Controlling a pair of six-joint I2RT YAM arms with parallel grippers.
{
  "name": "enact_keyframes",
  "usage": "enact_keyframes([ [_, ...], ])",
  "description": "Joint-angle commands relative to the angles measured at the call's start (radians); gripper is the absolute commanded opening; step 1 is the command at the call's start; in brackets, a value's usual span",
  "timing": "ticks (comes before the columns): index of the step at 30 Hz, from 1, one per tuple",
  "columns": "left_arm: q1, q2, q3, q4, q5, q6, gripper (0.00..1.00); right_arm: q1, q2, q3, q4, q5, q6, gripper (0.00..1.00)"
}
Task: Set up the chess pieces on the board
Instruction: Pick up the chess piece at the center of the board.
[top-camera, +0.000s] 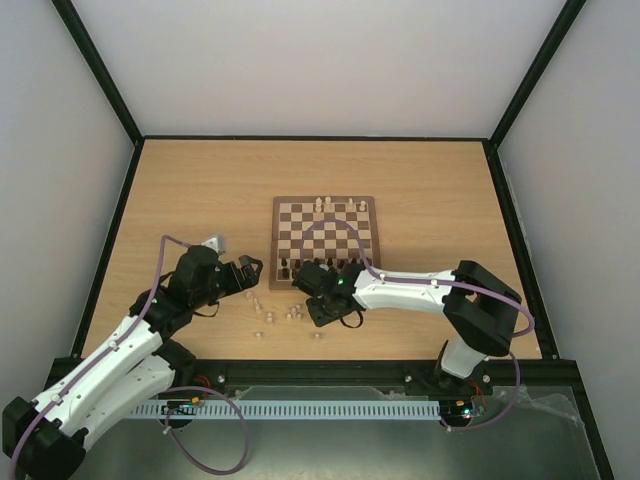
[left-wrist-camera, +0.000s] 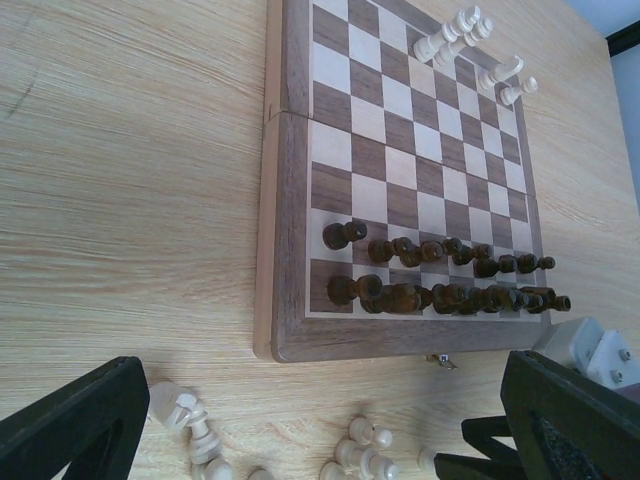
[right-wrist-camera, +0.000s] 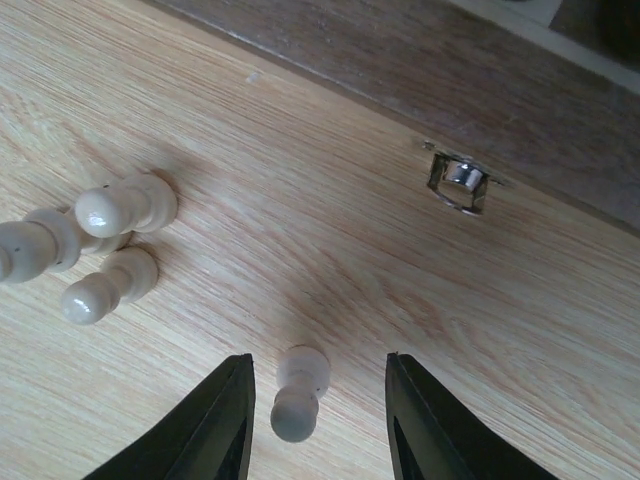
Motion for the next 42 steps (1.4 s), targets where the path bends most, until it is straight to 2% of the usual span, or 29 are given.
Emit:
enact_keyframes([
  [1,0.007,-0.008,-0.013,0.000,0.006,-0.003,0.99,0.013,0.033,0.020,-0.017,0.017,0.015,0.37],
  [4,0.007,-0.007,-0.017,0.006,0.008,-0.002,1.00,0.020,0.022,0.015,-0.017,0.023,0.024,0.37],
  [10,0.007,-0.003,-0.024,0.018,0.013,-0.001,0.99,0.028,0.014,0.006,-0.032,0.027,0.033,0.28],
  [21,0.007,-0.015,-0.046,0.021,0.012,-0.005,0.99,0.063,0.010,0.008,-0.053,0.041,0.051,0.27],
  [27,0.007,-0.019,-0.048,0.022,0.012,-0.005,1.00,0.067,0.009,0.010,-0.061,0.045,0.055,0.07],
  [33,0.007,-0.018,-0.049,0.024,0.015,-0.001,0.99,0.062,-0.025,0.070,-0.138,0.131,0.049,0.05],
  [36,0.007,-0.016,-0.050,0.027,0.014,0.003,0.99,0.007,-0.078,0.155,-0.225,0.192,0.016,0.05],
  [42,0.007,-0.006,-0.043,0.031,0.015,0.017,1.00,-0.241,-0.140,0.376,-0.363,0.272,-0.101,0.06],
])
